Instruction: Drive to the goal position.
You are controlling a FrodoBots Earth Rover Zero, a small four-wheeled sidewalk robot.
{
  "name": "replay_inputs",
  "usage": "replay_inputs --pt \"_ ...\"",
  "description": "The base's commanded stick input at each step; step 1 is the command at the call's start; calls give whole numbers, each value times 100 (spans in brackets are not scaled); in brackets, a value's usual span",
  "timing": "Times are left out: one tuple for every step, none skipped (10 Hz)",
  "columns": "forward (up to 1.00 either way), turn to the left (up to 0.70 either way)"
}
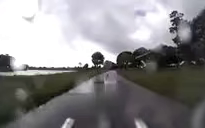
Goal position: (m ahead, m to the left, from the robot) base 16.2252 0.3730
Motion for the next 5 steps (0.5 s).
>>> replay_inputs --pt "100 0" --pt "100 0" --pt "100 0" --pt "100 0" --pt "100 0"
